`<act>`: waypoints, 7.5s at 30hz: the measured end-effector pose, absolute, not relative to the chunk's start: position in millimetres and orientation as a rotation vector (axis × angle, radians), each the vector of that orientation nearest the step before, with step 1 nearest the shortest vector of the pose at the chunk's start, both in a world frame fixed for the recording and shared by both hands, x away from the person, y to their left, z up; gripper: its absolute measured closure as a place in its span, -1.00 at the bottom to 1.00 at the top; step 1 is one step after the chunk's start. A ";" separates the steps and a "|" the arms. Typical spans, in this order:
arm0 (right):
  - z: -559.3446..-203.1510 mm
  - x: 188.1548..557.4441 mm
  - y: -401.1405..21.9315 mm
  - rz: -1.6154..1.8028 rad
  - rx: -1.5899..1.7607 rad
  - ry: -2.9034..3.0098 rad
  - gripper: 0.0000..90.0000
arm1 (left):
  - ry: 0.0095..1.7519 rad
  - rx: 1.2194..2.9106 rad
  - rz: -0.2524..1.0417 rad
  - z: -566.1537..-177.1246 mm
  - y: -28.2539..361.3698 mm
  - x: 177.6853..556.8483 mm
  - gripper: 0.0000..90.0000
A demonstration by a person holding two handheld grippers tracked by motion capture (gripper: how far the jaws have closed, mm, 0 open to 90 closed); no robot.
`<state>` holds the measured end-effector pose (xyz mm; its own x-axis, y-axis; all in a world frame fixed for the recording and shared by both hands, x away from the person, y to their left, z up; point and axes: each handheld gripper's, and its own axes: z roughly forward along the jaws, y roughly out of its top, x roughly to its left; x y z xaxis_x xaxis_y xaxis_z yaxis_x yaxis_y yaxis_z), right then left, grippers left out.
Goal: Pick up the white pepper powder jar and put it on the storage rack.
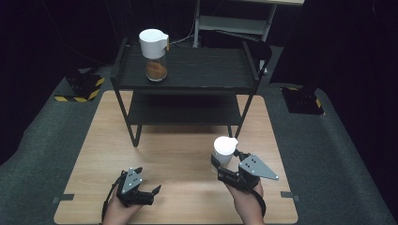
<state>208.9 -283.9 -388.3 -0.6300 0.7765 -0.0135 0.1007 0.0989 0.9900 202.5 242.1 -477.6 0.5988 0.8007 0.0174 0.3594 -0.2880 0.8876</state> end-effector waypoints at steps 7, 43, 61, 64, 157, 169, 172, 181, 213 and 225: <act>-371.7 210.6 -287.4 1.585 0.839 1.811 -0.33 | 0.927 1.889 0.589 -477.3 242.2 202.8 -0.97; -282.4 238.4 -283.6 1.597 0.765 1.782 -0.33 | 0.919 1.890 0.572 -477.2 244.5 204.7 -0.97; -242.1 256.0 -271.8 1.576 0.739 1.759 -0.33 | 0.915 1.890 0.568 -477.4 245.4 205.0 -0.97; -236.1 260.0 -269.4 1.574 0.736 1.752 -0.33 | 0.916 1.886 0.566 -477.7 245.7 204.9 -0.97; -200.9 384.6 -221.0 1.568 0.899 1.699 -0.33 | 0.917 1.860 0.540 -480.0 251.6 206.0 -0.97; -198.9 384.4 -219.7 1.558 0.902 1.704 -0.35 | 0.924 1.861 0.551 -479.6 251.9 203.5 -0.97; -197.8 384.0 -218.2 1.547 0.901 1.711 -0.42 | 0.927 1.856 0.545 -480.1 253.3 203.3 -0.97; -194.3 378.7 -212.0 1.514 0.914 1.711 -0.83 | 0.922 1.863 0.542 -479.4 253.5 204.5 -0.97; -205.5 337.1 -226.0 1.554 0.895 1.727 -1.00 | 0.911 1.880 0.543 -478.3 252.1 205.5 -0.97; -224.3 322.0 -232.4 1.563 0.864 1.734 -1.00 | 0.913 1.883 0.545 -477.8 251.9 205.7 -0.97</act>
